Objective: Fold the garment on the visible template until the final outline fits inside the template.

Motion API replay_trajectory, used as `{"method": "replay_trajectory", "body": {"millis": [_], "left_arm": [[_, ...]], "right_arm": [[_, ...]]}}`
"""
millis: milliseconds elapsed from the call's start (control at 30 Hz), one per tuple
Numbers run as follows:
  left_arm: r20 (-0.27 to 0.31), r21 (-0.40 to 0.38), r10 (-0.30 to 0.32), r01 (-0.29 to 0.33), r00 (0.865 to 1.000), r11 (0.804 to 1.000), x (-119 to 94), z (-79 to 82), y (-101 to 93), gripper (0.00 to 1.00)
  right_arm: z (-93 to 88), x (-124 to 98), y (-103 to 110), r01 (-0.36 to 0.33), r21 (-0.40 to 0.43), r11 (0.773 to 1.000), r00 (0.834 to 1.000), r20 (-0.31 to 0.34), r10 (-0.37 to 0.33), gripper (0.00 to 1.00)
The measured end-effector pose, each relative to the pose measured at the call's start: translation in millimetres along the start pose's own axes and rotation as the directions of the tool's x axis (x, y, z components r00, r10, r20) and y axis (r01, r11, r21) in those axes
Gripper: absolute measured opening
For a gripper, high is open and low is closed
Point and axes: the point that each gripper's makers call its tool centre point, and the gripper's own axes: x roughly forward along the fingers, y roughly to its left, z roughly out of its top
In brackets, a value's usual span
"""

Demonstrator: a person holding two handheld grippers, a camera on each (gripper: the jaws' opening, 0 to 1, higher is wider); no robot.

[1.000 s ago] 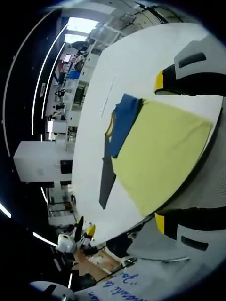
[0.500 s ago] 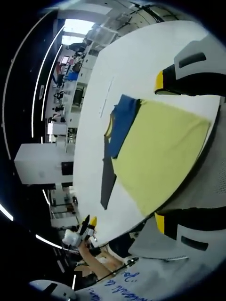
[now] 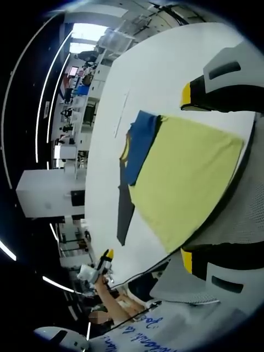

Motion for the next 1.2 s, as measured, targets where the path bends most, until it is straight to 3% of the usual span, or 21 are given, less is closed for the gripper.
{"method": "replay_trajectory", "body": {"millis": [133,267,633,733,867,1200], "left_arm": [[0.012,-0.033,0.014,-0.013,1.0,0.999,7.2,-1.7,8.0,0.24],[0.031,-0.053,0.069,-0.067,0.997,0.996,15.1,-3.8,26.1,0.19],[0.005,-0.11,0.083,-0.082,0.996,0.991,35.5,-22.3,44.3,0.15],[-0.013,-0.083,0.159,-0.159,0.987,0.984,40.2,-27.5,60.7,0.07],[-0.015,-0.133,0.156,-0.157,0.988,0.979,47.8,-30.6,67.4,0.06],[-0.08,-0.153,0.136,-0.147,0.987,0.977,70.3,-46.2,75.0,0.07]], "right_arm": [[-3.2,2.8,4.5,-0.012,0.0,1.0,1.0,-0.013,0.012,1.0],[-1.4,3.5,2.6,-0.003,0.01,1.0,1.0,-0.007,0.003,1.0],[-6.2,2.9,-1.4,0.015,0.021,1.0,0.999,-0.033,-0.015,1.0],[-6.8,2.8,-1.4,0.016,0.02,1.0,0.999,-0.039,-0.015,1.0],[-6.1,2.0,-4.0,0.027,0.024,0.999,0.999,-0.041,-0.026,1.0],[-6.4,1.6,-3.5,0.036,0.027,0.999,0.998,-0.053,-0.034,1.0]]}}
